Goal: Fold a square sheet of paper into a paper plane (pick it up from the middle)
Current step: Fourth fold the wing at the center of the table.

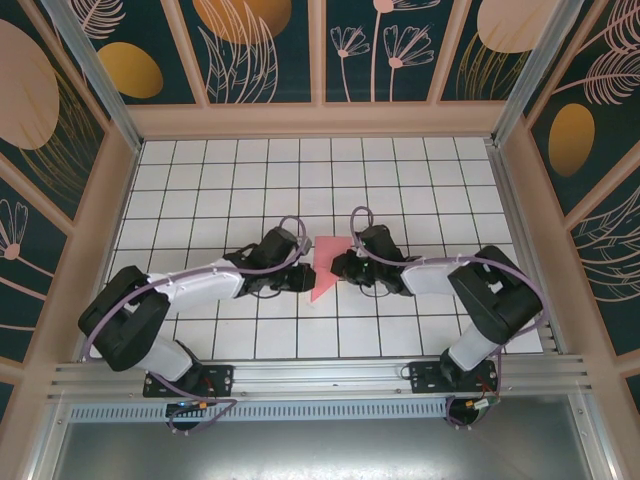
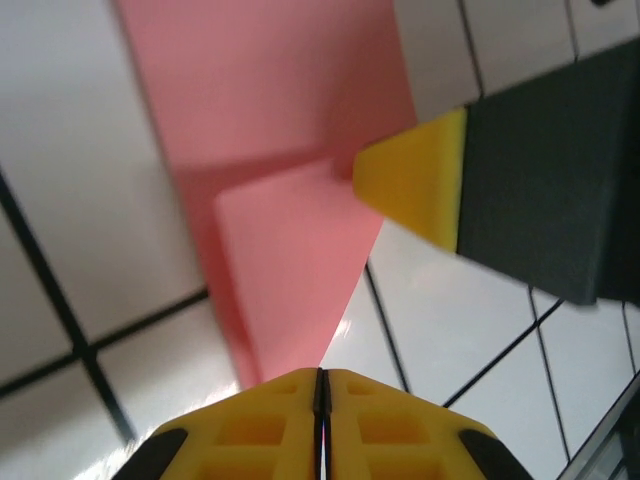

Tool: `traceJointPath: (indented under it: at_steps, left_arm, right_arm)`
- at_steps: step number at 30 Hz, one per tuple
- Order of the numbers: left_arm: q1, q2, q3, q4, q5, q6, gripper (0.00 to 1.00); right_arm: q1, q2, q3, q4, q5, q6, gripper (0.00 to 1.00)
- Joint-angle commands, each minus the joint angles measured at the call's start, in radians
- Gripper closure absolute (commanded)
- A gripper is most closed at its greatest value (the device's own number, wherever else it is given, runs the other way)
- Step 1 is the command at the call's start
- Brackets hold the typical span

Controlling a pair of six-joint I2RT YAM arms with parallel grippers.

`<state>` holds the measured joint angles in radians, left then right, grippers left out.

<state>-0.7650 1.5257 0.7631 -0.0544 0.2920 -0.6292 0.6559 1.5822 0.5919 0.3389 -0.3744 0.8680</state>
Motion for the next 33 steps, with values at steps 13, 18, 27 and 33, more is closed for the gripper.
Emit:
traceJointPath:
  at_steps: [13, 18, 27, 33]
  left_arm:
    - [0.001, 0.152, 0.092, 0.002, -0.096, 0.034, 0.89]
    - [0.002, 0.152, 0.087, -0.002, -0.108, 0.031, 0.89]
    - [0.001, 0.148, 0.073, 0.002, -0.103, 0.028, 0.89]
    - [0.001, 0.092, 0.061, 0.019, -0.062, 0.016, 0.8]
  right_arm:
    - [-0.104, -0.18, -0.133, -0.011, -0.027, 0.049, 0.57]
    - [-0.103, -0.121, -0.112, 0.06, -0.077, 0.059, 0.55]
    - [-0.099, 0.002, -0.038, 0.108, -0.131, 0.052, 0.56]
    - [-0.09, 0.042, 0.0, 0.114, -0.149, 0.033, 0.63]
